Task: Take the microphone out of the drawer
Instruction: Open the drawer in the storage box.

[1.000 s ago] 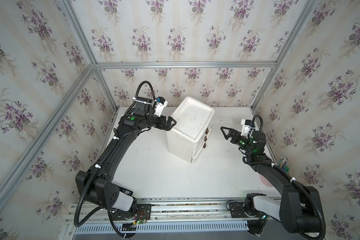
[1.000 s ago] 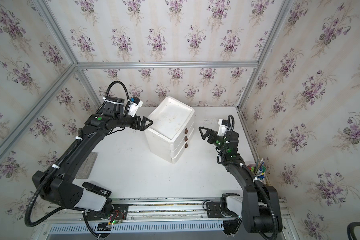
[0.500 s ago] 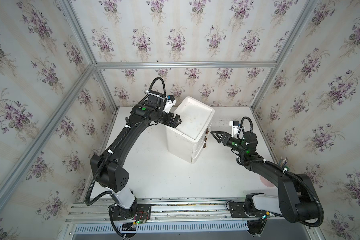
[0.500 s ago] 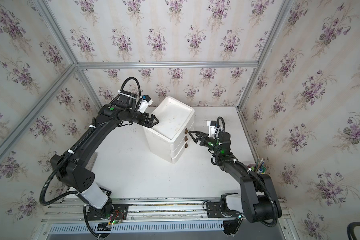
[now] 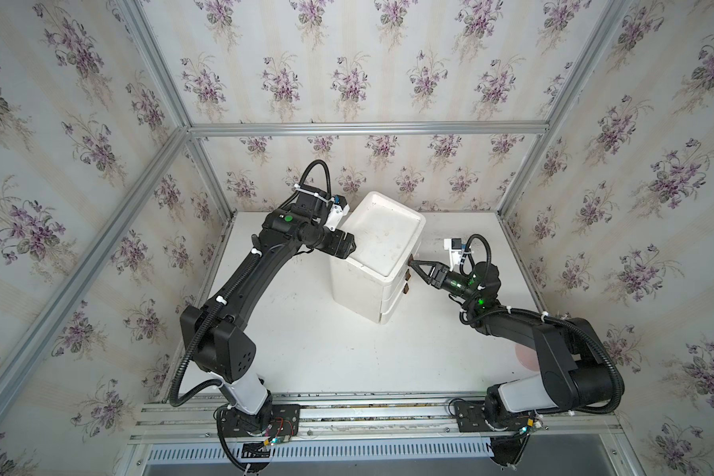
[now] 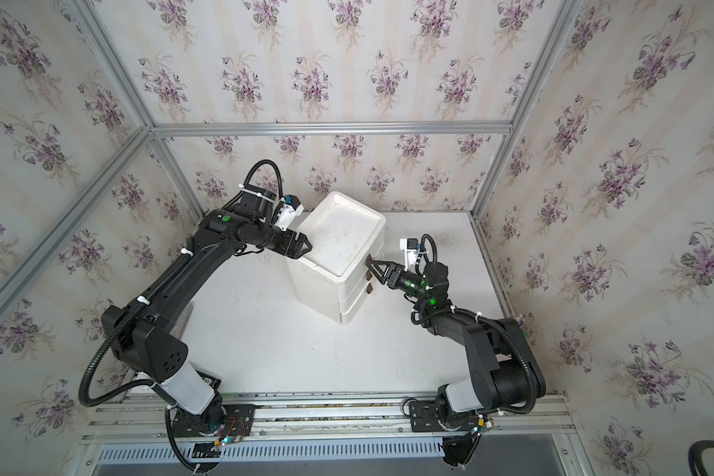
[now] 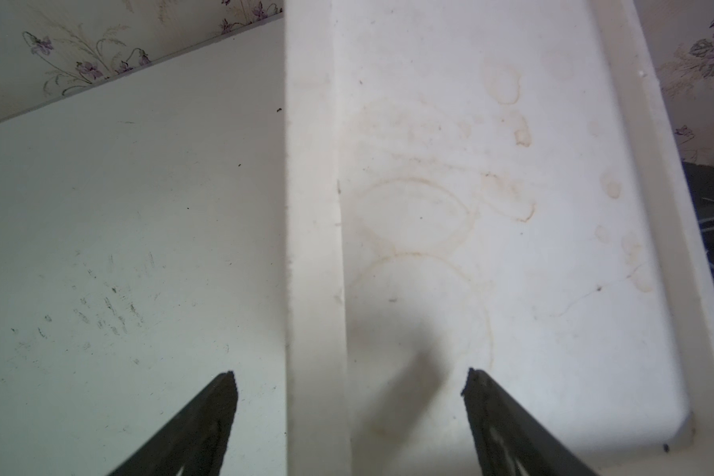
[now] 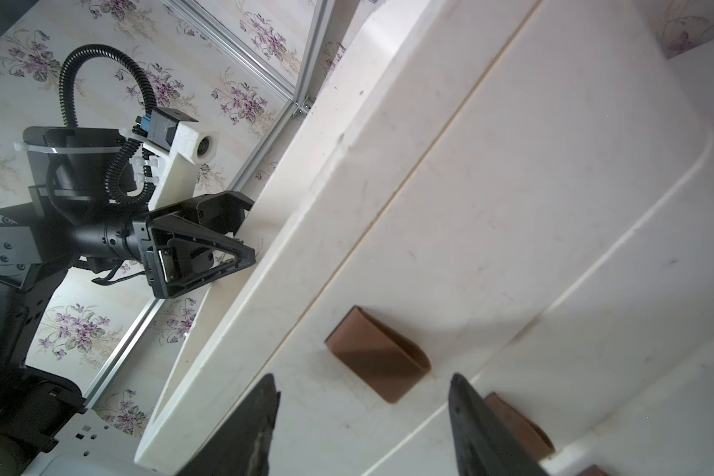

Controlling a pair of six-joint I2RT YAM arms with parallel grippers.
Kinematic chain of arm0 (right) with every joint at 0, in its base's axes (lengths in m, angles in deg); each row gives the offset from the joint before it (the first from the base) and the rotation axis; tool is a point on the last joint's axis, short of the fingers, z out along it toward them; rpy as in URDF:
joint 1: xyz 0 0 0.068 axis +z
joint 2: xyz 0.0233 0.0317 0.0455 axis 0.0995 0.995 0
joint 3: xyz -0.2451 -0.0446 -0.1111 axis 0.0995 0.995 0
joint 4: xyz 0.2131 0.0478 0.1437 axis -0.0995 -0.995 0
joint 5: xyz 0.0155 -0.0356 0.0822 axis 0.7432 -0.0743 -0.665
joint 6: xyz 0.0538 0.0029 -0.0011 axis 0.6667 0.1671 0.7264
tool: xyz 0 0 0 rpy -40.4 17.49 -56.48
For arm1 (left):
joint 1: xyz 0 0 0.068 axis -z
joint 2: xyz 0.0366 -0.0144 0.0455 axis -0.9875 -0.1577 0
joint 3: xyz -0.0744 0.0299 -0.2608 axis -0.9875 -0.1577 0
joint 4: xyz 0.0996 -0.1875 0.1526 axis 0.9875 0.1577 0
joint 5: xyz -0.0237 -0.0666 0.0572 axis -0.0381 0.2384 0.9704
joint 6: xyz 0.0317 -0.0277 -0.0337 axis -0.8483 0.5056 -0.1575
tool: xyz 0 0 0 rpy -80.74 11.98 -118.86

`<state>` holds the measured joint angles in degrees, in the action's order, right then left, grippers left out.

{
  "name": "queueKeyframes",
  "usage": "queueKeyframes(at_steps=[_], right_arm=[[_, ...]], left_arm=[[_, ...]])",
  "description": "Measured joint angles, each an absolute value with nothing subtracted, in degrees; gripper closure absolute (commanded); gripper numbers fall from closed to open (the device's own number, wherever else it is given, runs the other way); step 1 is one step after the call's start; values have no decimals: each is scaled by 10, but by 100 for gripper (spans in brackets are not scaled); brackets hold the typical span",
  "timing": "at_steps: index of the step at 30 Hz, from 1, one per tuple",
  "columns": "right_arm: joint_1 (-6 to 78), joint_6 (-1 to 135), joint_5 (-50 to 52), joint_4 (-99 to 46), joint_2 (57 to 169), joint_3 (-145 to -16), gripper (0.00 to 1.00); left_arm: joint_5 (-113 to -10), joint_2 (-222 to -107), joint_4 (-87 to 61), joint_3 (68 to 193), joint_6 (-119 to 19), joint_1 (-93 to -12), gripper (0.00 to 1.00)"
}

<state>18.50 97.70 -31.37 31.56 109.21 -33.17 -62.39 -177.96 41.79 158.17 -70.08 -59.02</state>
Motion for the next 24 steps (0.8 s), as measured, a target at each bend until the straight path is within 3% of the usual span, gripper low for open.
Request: queueKeyframes(at_steps=[7, 12, 24], right_arm=[[188, 1000, -324, 369, 1128, -334, 50], [188, 1031, -328, 417, 1154, -334, 69], [188, 1049, -330, 444, 1160, -336, 100]], left_arm=[[-620, -1774, 409, 1573, -701, -589, 11], [-619, -1771, 408, 1571, -701, -589, 11], [-618, -1771, 409, 1570, -701, -584, 11]])
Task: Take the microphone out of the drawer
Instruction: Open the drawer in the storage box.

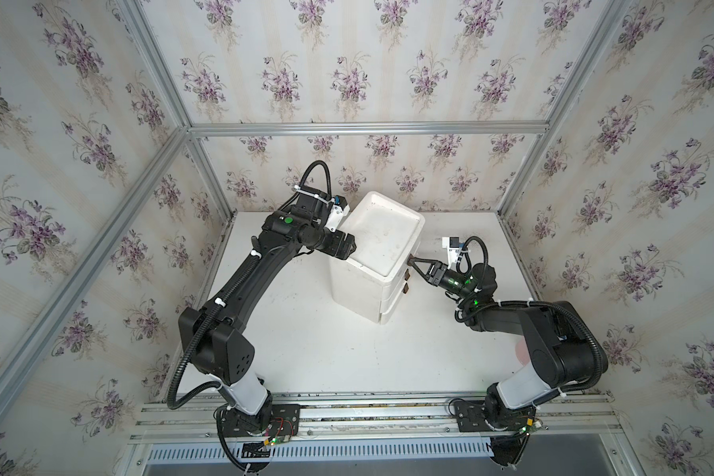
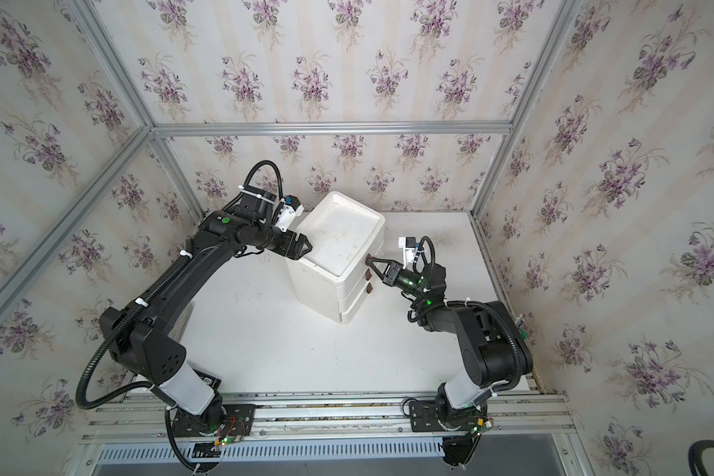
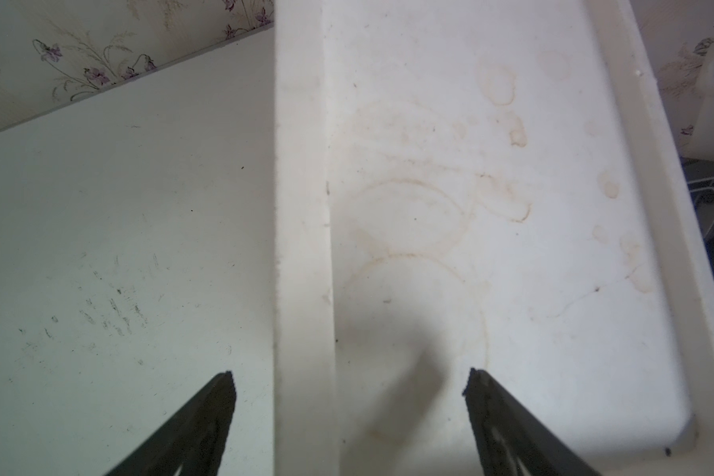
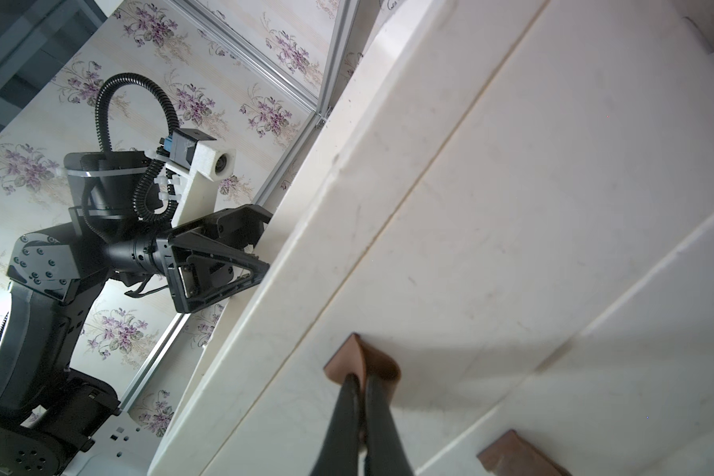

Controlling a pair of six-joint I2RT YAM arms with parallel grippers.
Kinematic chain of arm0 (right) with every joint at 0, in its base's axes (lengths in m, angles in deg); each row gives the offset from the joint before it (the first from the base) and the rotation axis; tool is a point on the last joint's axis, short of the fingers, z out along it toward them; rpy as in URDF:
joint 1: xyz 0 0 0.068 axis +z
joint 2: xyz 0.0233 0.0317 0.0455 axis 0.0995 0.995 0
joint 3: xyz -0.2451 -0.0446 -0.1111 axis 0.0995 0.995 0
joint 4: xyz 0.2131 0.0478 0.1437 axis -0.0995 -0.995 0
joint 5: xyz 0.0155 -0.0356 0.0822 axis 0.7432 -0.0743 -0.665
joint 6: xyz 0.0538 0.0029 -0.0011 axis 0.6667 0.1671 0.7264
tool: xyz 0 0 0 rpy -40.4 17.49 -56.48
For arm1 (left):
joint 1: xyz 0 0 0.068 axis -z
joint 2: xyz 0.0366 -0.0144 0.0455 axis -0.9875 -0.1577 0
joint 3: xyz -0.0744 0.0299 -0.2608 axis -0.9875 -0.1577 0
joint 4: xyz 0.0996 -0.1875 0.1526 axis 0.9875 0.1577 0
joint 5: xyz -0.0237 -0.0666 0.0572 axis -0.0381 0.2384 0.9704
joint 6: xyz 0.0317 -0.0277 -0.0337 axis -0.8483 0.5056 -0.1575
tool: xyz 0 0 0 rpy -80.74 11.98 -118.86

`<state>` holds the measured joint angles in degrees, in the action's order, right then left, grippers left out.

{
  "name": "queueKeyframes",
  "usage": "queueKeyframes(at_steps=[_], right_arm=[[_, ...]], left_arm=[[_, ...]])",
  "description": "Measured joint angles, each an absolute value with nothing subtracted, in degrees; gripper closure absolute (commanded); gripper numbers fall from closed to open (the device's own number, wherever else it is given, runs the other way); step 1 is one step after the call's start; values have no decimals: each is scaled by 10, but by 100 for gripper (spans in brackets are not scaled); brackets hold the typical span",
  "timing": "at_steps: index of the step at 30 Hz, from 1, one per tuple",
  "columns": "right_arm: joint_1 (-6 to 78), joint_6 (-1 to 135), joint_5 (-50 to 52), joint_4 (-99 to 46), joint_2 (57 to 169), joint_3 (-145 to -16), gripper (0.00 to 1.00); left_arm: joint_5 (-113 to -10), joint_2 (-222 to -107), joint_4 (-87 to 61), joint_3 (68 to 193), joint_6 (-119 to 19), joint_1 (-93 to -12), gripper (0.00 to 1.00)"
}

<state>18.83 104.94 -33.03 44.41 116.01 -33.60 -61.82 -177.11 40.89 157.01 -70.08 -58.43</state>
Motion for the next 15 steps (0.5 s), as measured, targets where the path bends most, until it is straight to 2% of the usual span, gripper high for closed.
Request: queueKeyframes(at_steps=[15], right_arm=[[178, 1011, -311, 376, 1091, -311, 100]], left_arm=[[-610, -1774, 410, 1573, -700, -584, 11]])
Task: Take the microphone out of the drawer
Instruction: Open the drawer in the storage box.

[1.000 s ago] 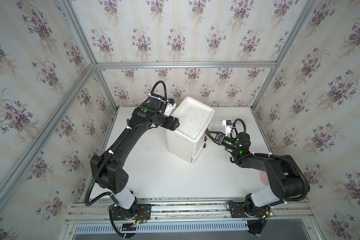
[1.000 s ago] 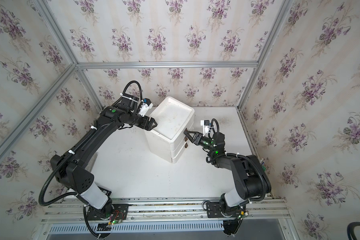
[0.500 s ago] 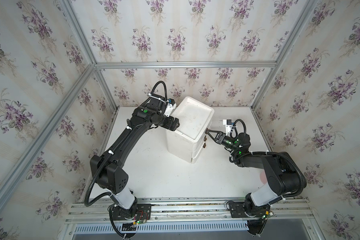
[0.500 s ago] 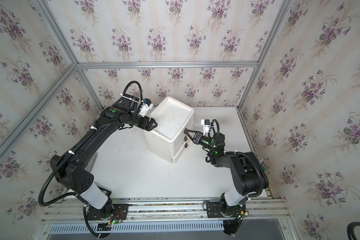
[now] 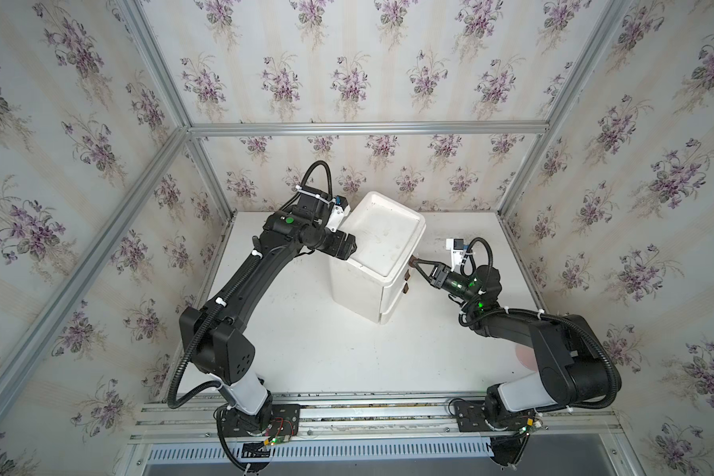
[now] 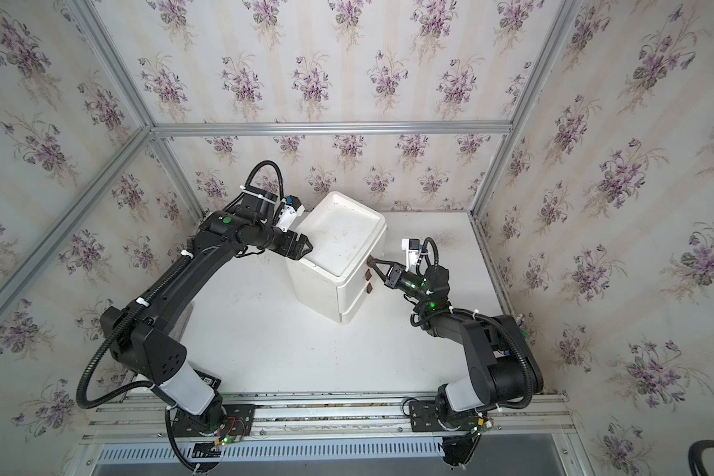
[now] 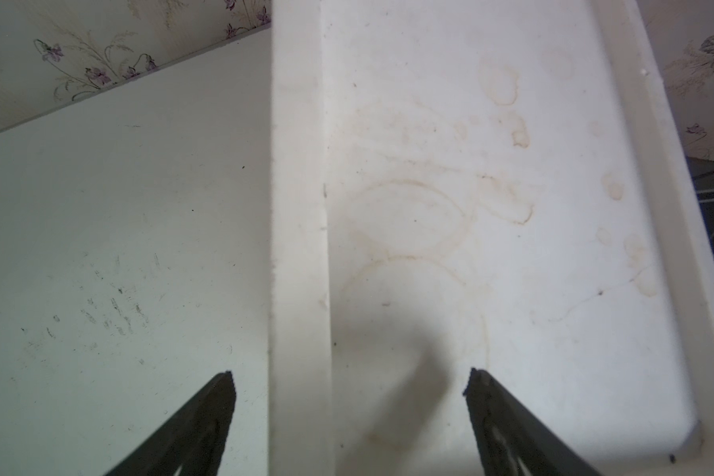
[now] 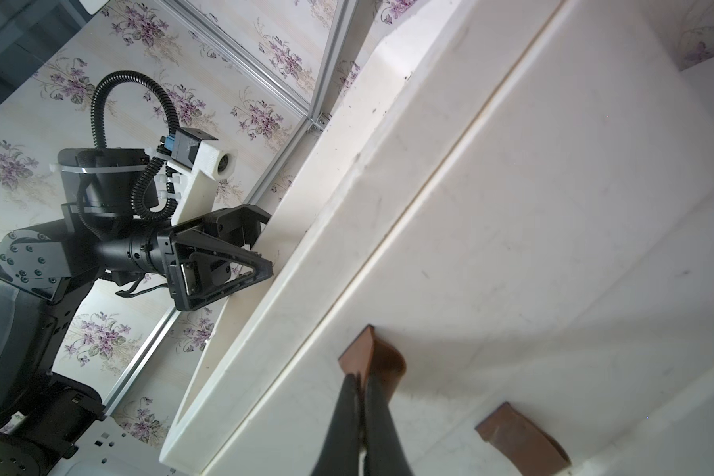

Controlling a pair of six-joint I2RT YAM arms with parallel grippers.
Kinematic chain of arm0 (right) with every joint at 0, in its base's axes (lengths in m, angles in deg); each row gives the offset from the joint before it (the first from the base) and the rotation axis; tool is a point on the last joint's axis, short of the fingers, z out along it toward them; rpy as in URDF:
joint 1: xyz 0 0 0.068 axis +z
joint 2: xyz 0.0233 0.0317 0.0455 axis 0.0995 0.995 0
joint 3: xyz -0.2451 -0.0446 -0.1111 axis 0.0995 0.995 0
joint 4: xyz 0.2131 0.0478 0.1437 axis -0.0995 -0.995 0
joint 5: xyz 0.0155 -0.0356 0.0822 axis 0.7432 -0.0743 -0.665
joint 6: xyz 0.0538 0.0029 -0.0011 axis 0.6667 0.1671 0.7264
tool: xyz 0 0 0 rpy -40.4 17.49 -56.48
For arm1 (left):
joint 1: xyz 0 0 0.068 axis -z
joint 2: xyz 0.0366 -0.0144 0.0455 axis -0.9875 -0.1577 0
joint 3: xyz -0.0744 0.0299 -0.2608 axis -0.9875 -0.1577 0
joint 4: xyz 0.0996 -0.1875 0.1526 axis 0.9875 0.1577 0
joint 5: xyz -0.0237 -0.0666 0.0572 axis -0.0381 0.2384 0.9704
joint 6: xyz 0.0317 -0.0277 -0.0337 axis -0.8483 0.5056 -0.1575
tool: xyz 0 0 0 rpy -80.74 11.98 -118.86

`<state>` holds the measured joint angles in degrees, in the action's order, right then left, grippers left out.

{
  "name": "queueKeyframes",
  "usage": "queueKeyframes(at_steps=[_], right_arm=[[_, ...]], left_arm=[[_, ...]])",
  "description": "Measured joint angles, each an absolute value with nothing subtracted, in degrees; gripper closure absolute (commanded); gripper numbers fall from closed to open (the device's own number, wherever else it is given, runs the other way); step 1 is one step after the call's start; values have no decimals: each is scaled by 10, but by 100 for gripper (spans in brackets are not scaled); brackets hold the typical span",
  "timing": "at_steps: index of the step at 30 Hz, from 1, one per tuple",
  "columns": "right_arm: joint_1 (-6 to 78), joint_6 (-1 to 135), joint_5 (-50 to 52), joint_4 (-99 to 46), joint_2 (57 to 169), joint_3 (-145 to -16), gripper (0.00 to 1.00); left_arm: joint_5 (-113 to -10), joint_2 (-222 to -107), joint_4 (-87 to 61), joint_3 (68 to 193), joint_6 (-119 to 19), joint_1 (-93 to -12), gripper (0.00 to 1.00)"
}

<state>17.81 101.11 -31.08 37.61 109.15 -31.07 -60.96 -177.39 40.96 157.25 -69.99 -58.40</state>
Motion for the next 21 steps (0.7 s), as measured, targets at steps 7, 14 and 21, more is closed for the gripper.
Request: queueKeyframes(at_steps=[7, 14, 21], right_arm=[[154, 1005, -312, 366, 1058, -282, 100], [133, 989, -311, 328, 1003, -253, 100], [95, 985, -323, 285, 951, -228, 100]], left_arm=[[-608, -1780, 408, 1576, -696, -584, 11], [-605, -1780, 409, 1577, -696, -584, 11], [-605, -1781, 409, 1578, -696, -584, 11]])
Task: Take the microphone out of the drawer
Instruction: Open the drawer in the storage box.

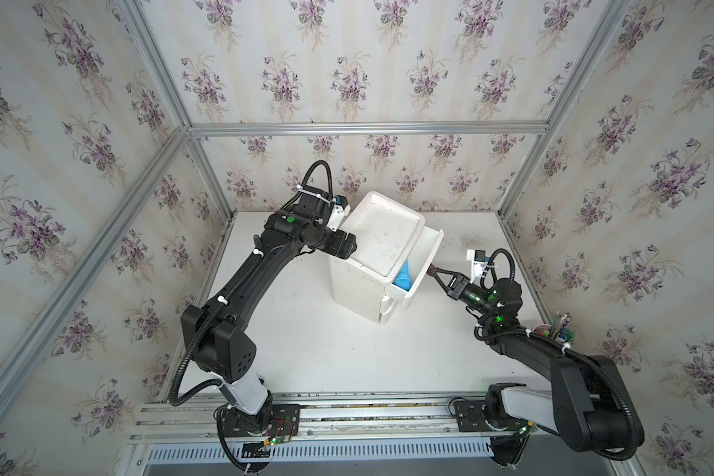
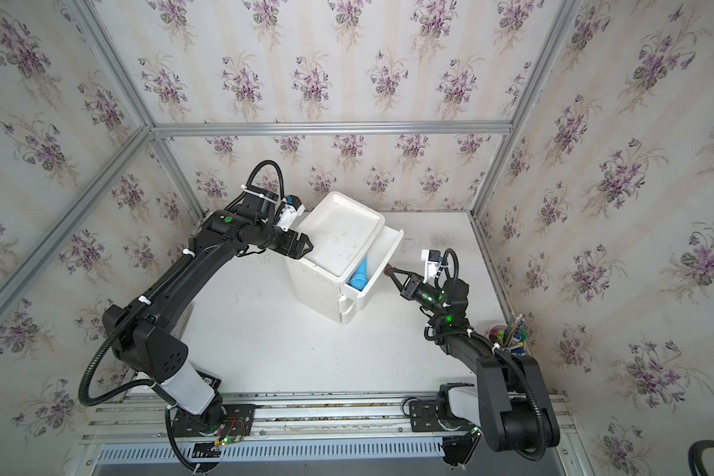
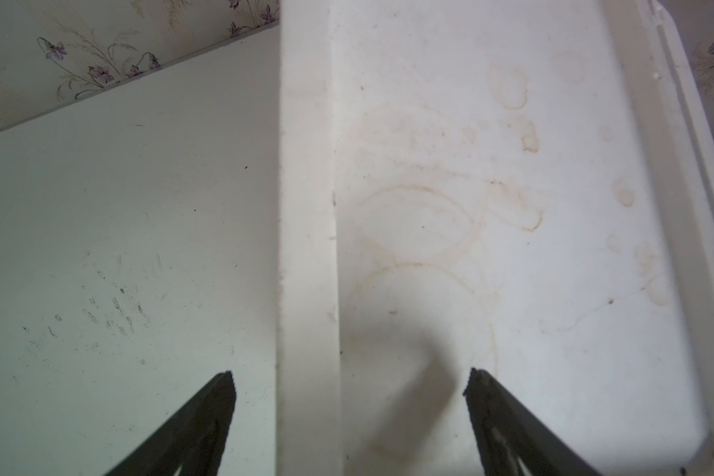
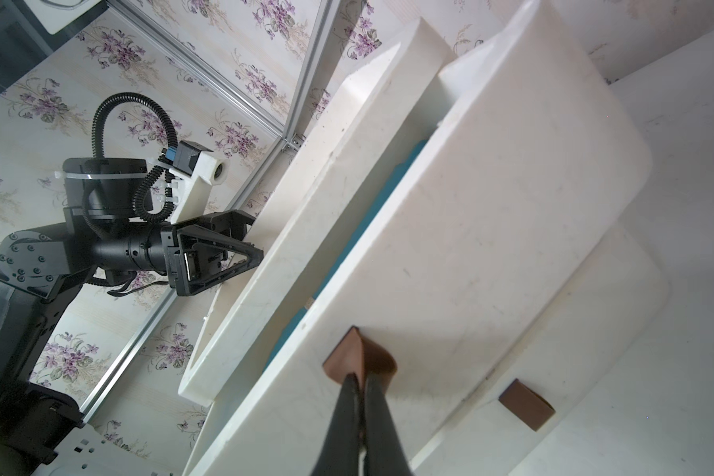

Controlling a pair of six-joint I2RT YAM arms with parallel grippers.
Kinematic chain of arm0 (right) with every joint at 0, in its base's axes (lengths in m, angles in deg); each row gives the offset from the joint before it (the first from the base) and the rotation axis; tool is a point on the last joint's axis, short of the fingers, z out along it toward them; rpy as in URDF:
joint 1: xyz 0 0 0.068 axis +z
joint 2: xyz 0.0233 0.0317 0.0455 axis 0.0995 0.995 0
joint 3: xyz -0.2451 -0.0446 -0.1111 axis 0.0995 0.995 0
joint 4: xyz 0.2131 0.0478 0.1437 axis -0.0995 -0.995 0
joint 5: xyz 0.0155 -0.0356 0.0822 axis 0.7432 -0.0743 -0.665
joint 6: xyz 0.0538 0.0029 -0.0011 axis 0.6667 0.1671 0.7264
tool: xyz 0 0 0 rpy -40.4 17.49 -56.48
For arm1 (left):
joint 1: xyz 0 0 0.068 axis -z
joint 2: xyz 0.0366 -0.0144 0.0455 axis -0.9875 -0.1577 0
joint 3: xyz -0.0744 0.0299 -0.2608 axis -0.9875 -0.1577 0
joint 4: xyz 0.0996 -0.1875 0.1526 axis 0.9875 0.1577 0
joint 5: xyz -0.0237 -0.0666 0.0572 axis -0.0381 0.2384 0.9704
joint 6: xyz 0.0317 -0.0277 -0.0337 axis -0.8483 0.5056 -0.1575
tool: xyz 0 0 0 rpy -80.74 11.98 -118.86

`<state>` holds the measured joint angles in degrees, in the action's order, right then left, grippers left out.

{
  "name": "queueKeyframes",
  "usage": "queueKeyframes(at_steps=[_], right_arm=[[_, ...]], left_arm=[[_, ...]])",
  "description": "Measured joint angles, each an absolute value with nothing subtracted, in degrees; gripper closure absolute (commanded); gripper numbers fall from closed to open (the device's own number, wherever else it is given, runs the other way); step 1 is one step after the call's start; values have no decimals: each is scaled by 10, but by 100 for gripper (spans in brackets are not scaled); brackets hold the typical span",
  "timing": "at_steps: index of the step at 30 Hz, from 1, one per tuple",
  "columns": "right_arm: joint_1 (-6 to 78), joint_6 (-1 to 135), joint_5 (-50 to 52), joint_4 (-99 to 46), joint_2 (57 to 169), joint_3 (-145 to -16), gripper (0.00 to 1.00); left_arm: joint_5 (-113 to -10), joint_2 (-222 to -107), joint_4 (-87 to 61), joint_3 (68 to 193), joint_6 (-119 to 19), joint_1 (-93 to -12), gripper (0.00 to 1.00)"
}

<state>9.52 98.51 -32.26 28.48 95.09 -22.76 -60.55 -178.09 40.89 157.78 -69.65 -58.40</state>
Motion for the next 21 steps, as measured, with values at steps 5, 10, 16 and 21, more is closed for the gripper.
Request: queueKeyframes(at_steps=[5, 10, 16, 21], right_arm=[[70, 980, -331, 253, 918, -216, 100], [55, 965, -340, 218, 879, -203, 100], [42, 955, -341, 181, 823, -182, 100], [34, 939, -337, 134, 773, -174, 100]], left_arm=[[-596, -1781, 410, 1580, -696, -584, 11], [-588, -1781, 410, 1581, -697, -584, 10], [-584, -1781, 408, 1582, -697, -584, 10], [-583, -1778, 405, 1582, -697, -584, 10]])
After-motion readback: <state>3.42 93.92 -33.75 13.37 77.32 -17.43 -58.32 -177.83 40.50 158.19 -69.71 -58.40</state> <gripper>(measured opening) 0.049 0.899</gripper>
